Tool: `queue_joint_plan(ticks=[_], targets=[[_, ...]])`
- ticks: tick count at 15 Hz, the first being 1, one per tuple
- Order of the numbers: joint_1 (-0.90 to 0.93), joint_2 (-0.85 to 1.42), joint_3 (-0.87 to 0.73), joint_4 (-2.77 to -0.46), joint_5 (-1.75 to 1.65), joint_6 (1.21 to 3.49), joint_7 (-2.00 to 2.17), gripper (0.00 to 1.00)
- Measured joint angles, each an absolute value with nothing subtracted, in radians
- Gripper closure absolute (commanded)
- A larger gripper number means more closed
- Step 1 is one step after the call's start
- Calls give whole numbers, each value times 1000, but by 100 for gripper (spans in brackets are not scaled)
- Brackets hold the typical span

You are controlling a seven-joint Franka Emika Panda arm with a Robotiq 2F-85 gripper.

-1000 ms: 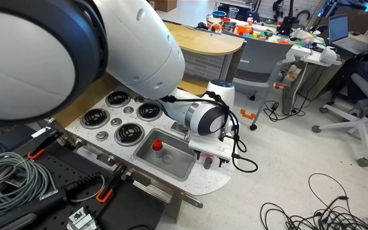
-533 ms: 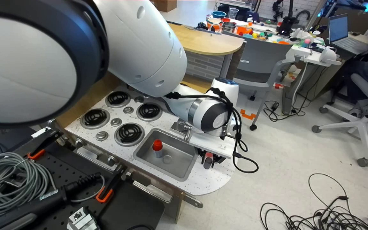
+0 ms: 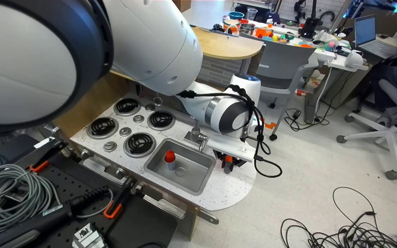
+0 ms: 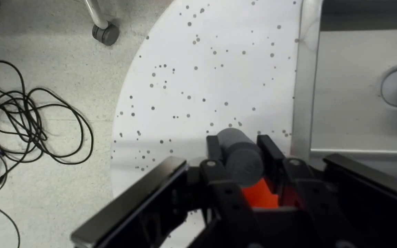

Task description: Place the salt shaker in the orange cup

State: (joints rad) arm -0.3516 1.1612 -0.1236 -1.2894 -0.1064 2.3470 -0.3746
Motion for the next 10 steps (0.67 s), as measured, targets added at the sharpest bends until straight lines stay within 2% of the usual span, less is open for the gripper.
queue_joint_plan(ticks=[10], targets=[[-351, 1106, -108, -1297, -90, 2357, -290, 92]])
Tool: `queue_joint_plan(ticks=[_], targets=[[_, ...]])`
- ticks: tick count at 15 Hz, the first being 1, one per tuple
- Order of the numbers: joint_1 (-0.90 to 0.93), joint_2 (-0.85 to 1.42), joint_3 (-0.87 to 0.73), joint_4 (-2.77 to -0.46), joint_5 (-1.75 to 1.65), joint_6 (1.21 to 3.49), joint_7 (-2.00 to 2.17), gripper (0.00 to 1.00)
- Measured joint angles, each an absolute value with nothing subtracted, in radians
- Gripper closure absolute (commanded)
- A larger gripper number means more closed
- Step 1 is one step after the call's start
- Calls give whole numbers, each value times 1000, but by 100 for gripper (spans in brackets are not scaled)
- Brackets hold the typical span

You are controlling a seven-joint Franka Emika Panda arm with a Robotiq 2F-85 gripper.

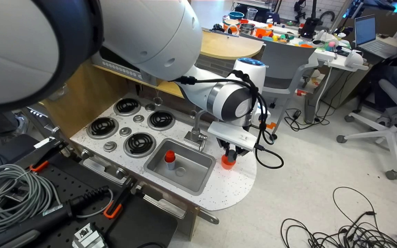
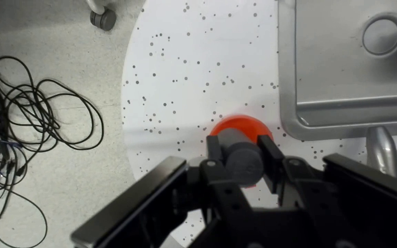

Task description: Place the salt shaker in the orange cup

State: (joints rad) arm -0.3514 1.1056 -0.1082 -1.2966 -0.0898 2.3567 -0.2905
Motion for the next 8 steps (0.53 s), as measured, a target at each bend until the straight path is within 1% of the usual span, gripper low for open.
queue_joint_plan(ticks=[8], targets=[[-362, 1154, -104, -1253, -90, 2357, -286, 92]])
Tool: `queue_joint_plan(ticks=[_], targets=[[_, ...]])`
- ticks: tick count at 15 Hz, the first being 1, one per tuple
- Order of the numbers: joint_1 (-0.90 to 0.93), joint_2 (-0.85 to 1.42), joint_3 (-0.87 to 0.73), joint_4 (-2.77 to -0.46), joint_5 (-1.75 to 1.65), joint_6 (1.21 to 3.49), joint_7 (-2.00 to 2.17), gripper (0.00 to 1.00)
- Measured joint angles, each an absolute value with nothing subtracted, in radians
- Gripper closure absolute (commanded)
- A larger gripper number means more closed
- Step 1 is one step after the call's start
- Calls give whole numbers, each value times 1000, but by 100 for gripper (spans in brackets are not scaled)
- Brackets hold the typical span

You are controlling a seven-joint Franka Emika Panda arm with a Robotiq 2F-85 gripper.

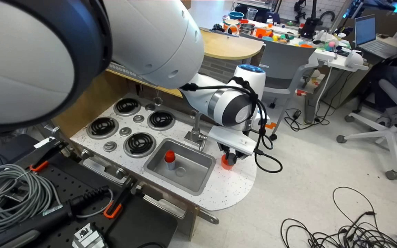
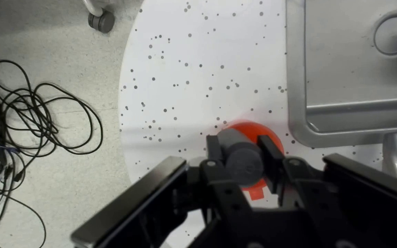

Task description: Place the salt shaker in the orange cup

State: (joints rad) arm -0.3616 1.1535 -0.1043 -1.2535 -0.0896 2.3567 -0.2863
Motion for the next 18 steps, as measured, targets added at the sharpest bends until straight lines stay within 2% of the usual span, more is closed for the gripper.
queue_joint_plan(ticks=[3, 4, 5, 11, 18], targets=[[-360, 1190, -92, -1219, -90, 2357, -299, 92], [-358, 1202, -88, -1205, -90, 2357, -305, 44], [-356, 1212, -85, -1194, -90, 2357, -309, 43], [-357, 1252, -88, -1144, -91, 2350, -312, 1], [-372, 1220, -105, -1133, -91, 2350, -324, 0]])
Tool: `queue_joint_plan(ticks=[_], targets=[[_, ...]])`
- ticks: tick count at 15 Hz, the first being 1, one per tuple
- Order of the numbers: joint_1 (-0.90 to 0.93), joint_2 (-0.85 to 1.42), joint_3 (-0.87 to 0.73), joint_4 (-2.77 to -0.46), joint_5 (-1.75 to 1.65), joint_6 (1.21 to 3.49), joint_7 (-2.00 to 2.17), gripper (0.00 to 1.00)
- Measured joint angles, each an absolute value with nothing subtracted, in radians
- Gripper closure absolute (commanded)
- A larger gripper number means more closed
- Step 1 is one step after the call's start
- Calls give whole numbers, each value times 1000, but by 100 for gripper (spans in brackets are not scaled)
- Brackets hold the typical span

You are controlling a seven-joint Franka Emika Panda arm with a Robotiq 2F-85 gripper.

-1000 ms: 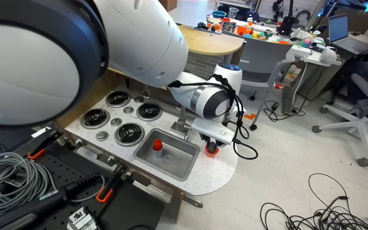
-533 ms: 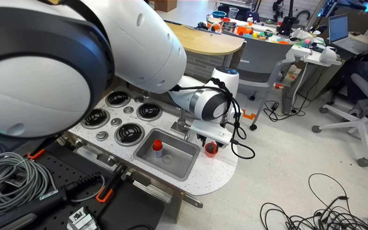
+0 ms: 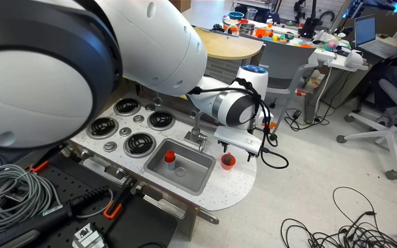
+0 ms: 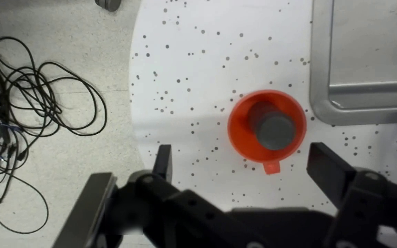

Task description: Place the salt shaker in the orange cup

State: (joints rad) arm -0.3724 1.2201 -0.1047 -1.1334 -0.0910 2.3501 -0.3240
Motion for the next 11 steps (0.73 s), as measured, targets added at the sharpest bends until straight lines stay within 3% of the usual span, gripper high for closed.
queue_joint_plan(ticks=[11], targets=[[-417, 885, -172, -1459, -124, 2184, -431, 0]])
